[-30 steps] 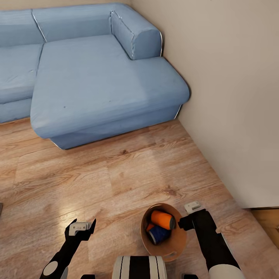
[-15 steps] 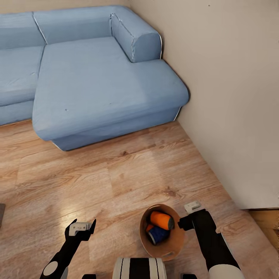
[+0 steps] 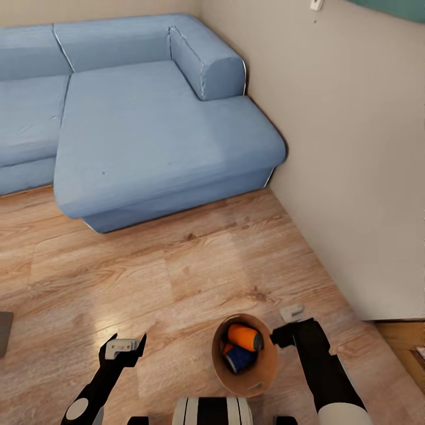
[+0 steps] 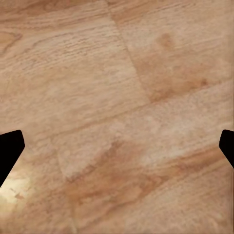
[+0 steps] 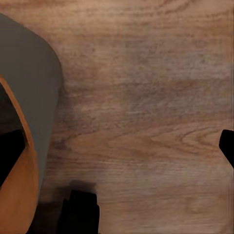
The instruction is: Put the three can of soda from the living room inside the tash can in the kitchen.
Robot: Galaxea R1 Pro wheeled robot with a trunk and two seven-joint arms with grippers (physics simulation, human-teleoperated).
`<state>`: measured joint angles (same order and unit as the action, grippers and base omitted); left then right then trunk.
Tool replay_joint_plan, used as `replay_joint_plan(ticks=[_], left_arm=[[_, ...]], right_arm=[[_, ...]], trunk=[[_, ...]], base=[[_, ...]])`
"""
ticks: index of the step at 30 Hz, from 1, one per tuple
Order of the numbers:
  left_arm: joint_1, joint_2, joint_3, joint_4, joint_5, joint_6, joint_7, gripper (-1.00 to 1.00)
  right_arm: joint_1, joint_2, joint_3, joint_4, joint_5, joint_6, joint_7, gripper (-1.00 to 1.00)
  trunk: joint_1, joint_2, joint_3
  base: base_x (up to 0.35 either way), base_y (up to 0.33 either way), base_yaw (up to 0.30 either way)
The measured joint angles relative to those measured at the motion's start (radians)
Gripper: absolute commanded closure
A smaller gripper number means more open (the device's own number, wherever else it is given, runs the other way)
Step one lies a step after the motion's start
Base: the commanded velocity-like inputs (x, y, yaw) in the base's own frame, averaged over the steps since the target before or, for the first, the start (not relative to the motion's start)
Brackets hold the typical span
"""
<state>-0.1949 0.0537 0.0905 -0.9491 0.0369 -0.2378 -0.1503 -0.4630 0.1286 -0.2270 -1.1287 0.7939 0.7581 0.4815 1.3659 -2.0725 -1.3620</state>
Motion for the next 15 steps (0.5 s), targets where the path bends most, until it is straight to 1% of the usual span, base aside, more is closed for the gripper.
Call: replay_joint_plan(ticks=[2, 6, 10, 12, 15], left_arm=[[0.000, 0.000, 0.000, 0.000, 0.000, 0.000, 0.000, -1.00], [0.000, 0.000, 0.000, 0.001, 0.000, 0.000, 0.000, -1.00], [0.000, 0.000, 0.000, 0.001, 0.000, 0.000, 0.000, -1.00], [0.000, 0.000, 0.000, 0.010, 0.000, 0.000, 0.000, -1.00], [0.000, 0.000, 0.000, 0.025, 0.001, 0.000, 0.000, -1.00]], right_arm=[[0.000, 0.001, 0.000, -0.004, 0.001, -0.023, -0.001, -1.00], [0.001, 0.006, 0.000, -0.024, 0.000, -0.041, -0.001, -1.00], [0.005, 0.011, 0.006, -0.086, -0.001, -0.047, 0.004, -1.00], [0.017, 0.014, 0.015, -0.130, -0.002, -0.049, 0.006, -1.00], [0.023, 0.015, 0.018, -0.149, -0.002, -0.050, 0.007, -1.00]], trunk=[[-0.008, 0.014, 0.006], [-0.023, 0.042, 0.019], [-0.038, 0.070, 0.031], [-0.046, 0.084, 0.038], [-0.058, 0.105, 0.047]], base=[[0.000, 0.000, 0.000], [0.000, 0.000, 0.000], [0.000, 0.000, 0.000], [0.000, 0.000, 0.000], [0.000, 0.000, 0.000]])
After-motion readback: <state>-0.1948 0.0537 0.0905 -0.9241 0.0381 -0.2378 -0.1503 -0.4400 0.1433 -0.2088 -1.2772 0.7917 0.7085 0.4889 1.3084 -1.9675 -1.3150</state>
